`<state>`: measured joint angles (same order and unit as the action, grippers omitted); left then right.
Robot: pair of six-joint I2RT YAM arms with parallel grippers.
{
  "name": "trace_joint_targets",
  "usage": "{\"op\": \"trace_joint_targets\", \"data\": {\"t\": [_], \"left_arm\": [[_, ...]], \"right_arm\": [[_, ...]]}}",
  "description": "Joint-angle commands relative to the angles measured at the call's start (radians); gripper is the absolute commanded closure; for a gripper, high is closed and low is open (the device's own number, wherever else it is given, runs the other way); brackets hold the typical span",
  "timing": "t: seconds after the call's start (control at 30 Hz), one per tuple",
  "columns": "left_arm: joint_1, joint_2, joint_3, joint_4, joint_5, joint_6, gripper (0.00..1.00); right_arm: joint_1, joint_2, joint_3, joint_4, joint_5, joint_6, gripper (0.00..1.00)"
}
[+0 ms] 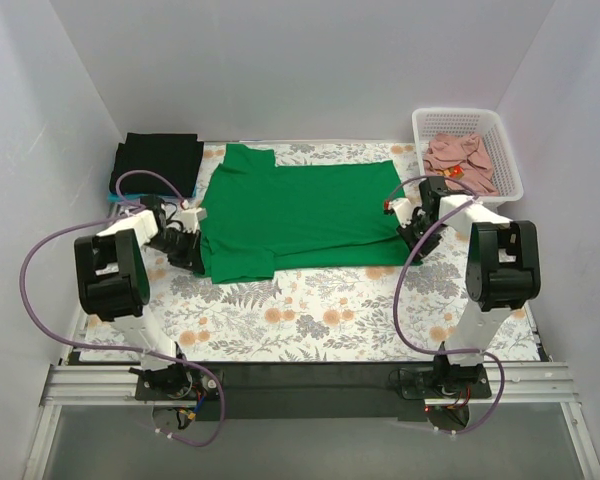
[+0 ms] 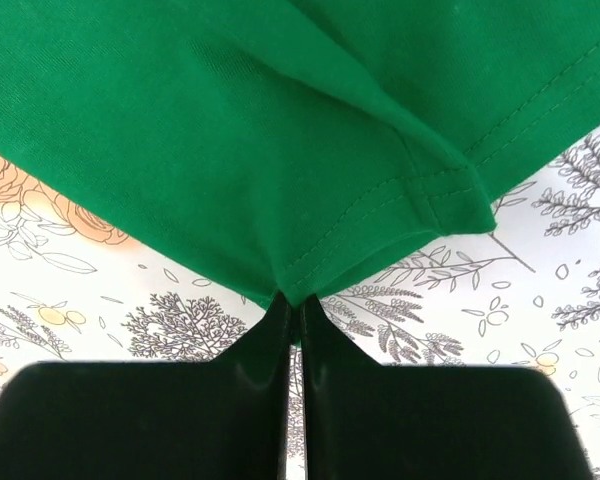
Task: Fold and stack the t-shirts
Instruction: Fold the tshirt
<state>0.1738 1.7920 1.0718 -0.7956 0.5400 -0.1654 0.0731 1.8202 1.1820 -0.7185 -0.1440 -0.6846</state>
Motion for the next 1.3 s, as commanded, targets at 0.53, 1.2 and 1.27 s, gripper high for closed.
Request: {"op": "trace_joint_targets", "data": {"t": [0.53, 1.2, 1.27], "left_arm": [[0.003, -0.427, -0.096, -0.246, 0.020, 0.102, 0.52], [-0.246, -0.623, -0.430, -0.021, -0.028, 0.276, 0.55], [-0.246, -0.638, -0.476, 0.019, -0.017, 0.282, 0.54]], "right_arm": [[-0.018, -0.277, -0.130, -0.184, 0.052, -0.107, 0.35], [0.649, -0.134, -0.018, 0.172, -0.353, 0.580, 0.46], [0.692, -0.133, -0.039, 0.284, -0.332, 0.632, 0.46]]}}
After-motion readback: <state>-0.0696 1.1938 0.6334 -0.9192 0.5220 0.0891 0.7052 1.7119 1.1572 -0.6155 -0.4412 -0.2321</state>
